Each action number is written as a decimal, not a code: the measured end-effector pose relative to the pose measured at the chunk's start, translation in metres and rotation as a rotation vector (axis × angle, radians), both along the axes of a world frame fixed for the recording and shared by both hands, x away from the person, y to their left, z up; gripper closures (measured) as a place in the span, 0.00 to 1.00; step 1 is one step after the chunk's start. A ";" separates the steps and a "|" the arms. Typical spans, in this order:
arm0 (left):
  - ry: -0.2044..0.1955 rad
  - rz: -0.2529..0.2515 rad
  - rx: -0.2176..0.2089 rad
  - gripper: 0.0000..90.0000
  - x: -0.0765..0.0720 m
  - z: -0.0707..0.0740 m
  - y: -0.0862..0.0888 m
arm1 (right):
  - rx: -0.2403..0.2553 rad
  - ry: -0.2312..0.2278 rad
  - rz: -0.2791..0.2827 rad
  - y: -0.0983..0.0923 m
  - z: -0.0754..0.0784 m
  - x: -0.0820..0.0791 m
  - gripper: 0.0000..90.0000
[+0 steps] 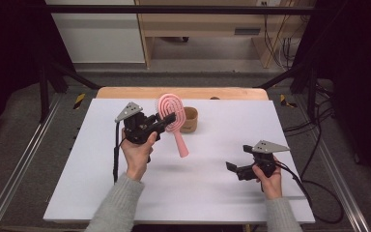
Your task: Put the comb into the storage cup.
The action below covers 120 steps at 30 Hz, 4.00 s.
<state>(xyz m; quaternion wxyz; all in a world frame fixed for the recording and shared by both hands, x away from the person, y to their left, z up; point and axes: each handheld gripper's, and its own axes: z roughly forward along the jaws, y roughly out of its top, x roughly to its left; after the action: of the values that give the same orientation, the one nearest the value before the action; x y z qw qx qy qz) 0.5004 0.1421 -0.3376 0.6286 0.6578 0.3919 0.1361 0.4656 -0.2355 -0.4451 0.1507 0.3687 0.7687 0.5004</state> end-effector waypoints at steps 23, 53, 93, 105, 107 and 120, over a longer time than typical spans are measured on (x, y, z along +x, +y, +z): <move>-0.023 0.014 -0.002 0.70 0.011 0.020 0.002 | 0.003 0.007 -0.014 -0.013 -0.003 -0.004 0.00; -0.016 0.041 -0.011 0.70 0.038 0.033 -0.011 | 0.017 0.012 -0.018 -0.020 -0.004 -0.006 0.00; -0.019 0.104 -0.032 0.70 0.073 0.040 -0.027 | 0.016 0.008 -0.010 -0.019 -0.005 -0.006 0.00; -0.029 0.125 -0.031 0.70 0.082 0.042 -0.033 | 0.014 0.007 -0.009 -0.020 -0.005 -0.006 0.00; -0.028 0.128 -0.027 0.70 0.084 0.042 -0.033 | 0.014 0.009 -0.009 -0.019 -0.005 -0.006 0.00; -0.015 0.162 -0.027 0.70 0.098 0.039 -0.034 | 0.014 0.007 -0.009 -0.020 -0.005 -0.006 0.00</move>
<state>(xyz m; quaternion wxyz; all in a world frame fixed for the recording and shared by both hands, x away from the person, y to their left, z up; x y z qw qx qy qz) 0.5983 0.1083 -0.2982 0.6272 0.6144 0.4409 0.1863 0.4598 -0.2550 -0.4496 0.1476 0.3751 0.7640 0.5039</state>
